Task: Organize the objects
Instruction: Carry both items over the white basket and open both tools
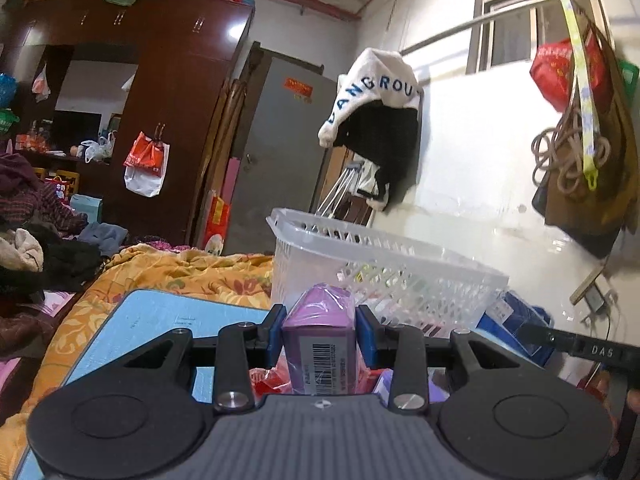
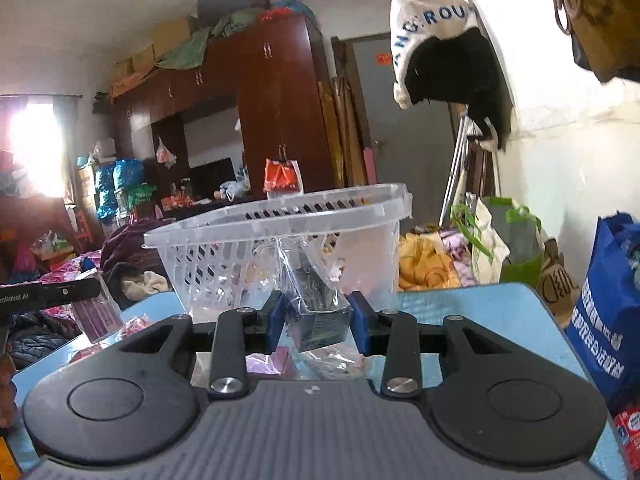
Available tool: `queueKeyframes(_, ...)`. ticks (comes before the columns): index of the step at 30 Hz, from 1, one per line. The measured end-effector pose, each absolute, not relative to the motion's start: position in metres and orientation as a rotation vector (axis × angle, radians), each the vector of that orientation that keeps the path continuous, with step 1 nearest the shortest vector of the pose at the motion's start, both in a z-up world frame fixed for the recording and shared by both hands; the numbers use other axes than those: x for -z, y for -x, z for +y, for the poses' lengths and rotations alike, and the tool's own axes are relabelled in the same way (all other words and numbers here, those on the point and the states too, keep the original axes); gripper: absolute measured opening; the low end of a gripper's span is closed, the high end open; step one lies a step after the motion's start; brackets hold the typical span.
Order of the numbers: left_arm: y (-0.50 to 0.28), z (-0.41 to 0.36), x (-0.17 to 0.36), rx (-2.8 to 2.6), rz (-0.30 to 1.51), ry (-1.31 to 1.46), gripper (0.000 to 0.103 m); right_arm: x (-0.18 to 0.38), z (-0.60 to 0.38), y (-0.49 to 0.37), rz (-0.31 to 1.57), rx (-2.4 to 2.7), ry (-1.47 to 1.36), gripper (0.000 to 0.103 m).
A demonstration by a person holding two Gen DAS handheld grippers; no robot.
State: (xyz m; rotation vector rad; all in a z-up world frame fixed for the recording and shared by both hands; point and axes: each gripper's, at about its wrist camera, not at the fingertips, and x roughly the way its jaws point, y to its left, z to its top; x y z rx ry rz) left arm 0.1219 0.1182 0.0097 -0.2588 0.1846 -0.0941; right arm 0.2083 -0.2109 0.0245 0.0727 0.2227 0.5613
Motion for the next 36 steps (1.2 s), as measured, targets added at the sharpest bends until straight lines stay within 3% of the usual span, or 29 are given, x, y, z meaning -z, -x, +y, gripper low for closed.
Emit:
queueKeyframes(11,-0.123,0.105,-0.064,0.137,0.105,0.281,0.041,-0.071,-0.205,-0.195,0.121,-0.611,-0.028,0.038)
queueKeyframes(20,-0.202,0.074,-0.125,0.101,0.15,0.272,0.041,-0.119,-0.164,-0.266,0.152,-0.586,0.14,0.038)
queueKeyframes(33,-0.263,0.063,-0.104,0.019,0.311,0.228,0.042,-0.096,-0.153,-0.299,0.259,-0.551,0.184,0.039)
queueKeyframes(35,-0.268,0.058,-0.106,0.007,0.313,0.201,0.045,-0.096,-0.155,-0.297,0.239,-0.548,0.173,0.046)
queueKeyframes(36,-0.268,0.057,-0.106,0.001,0.302,0.175,0.063,-0.097,-0.155,-0.296,0.23,-0.539,0.173,0.069)
